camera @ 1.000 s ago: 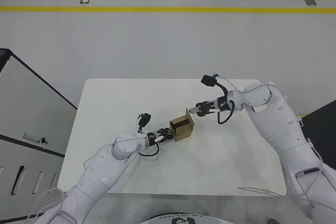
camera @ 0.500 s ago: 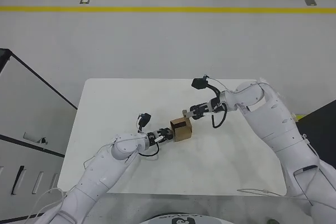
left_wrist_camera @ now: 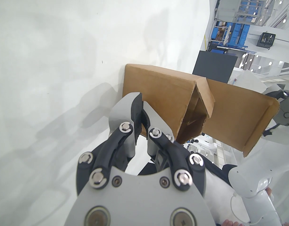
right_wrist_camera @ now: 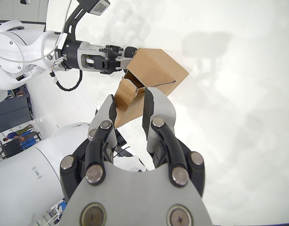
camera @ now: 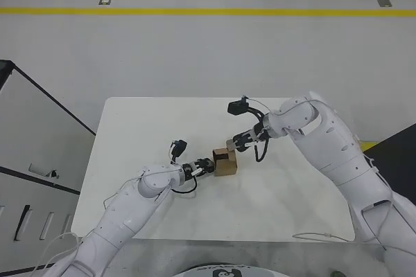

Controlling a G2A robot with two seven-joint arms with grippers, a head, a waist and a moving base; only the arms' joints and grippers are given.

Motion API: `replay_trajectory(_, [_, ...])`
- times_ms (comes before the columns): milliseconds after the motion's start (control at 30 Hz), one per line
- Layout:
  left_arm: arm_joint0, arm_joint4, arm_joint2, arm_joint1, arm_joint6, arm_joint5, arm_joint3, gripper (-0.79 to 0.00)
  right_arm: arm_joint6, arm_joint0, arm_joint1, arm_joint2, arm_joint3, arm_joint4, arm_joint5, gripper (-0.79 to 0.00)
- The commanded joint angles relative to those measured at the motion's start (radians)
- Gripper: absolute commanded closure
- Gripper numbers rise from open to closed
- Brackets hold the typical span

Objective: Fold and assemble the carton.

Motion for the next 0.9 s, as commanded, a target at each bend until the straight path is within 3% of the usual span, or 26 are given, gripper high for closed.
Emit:
replay_trajectory(0, [0.000,0.000,0.000,0.000,0.000,0.000,0.000,0.000,-0.015,0.002,-0.001,-0.004,0.003,-0.005,-0.003,-0.237])
replay_trajectory(500, [0.000,0.000,0.000,0.000,0.000,0.000,0.000,0.000,-0.090,0.065,-0.029,-0.053,0.069,-0.015,-0.053,-0.240])
replay_trajectory(867, [0.000,0.000,0.000,0.000,0.000,0.000,0.000,0.000,-0.050,0.048,-0.008,-0.003,0.058,-0.001,-0.054,-0.252])
